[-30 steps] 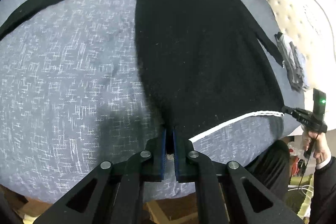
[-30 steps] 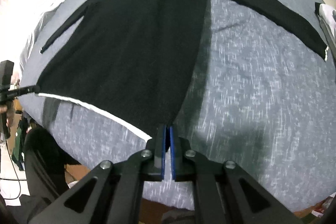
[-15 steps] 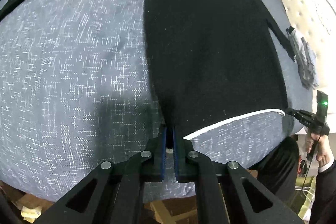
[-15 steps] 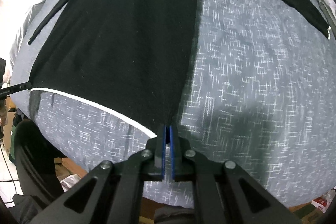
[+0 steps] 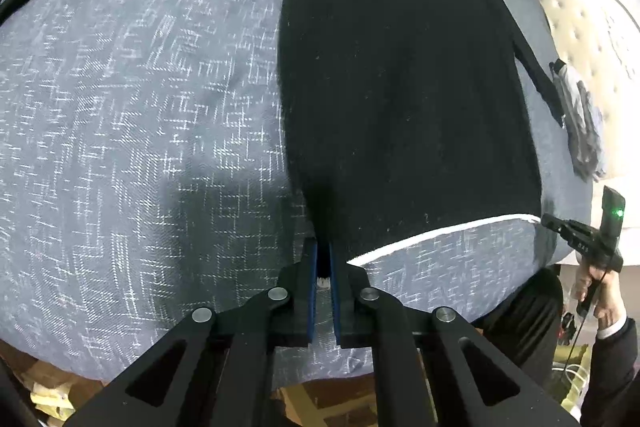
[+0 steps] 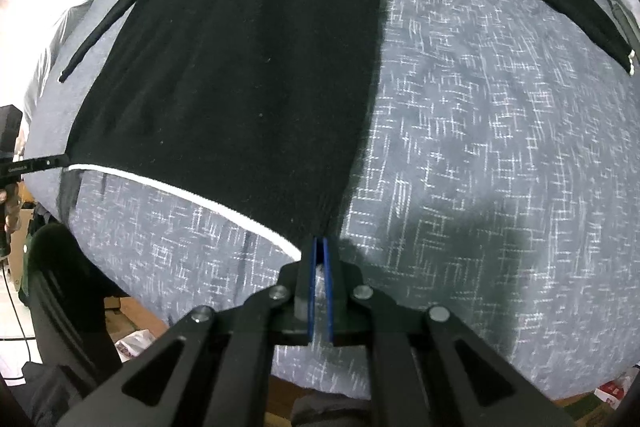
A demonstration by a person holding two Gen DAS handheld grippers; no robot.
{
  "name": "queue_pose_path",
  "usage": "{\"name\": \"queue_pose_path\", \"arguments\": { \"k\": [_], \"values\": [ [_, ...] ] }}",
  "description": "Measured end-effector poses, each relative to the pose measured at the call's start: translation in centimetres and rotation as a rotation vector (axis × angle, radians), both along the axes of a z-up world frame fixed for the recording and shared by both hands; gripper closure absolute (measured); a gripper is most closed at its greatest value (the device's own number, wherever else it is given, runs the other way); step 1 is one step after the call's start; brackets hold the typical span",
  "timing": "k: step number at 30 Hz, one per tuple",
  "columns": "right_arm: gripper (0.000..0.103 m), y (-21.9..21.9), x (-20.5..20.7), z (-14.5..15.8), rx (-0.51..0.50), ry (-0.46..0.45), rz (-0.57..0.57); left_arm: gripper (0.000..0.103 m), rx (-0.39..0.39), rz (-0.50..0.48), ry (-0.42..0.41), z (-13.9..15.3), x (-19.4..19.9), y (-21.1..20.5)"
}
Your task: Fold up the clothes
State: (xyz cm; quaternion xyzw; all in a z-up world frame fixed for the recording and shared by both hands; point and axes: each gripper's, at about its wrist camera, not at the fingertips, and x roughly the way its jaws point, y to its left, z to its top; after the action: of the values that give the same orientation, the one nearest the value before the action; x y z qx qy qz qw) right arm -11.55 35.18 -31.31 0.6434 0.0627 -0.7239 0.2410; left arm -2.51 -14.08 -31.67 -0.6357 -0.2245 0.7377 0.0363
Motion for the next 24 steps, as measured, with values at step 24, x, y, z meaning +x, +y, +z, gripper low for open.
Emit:
{"name": "queue_pose_path", "arguments": {
  "k": [24],
  "values": [
    [0.098,-2.4,-2.1,4.4,-0.08,0.112,-0.037,0.092,-0.035,0.179,0.23,5.4,-6.7,-6.2]
  ]
}}
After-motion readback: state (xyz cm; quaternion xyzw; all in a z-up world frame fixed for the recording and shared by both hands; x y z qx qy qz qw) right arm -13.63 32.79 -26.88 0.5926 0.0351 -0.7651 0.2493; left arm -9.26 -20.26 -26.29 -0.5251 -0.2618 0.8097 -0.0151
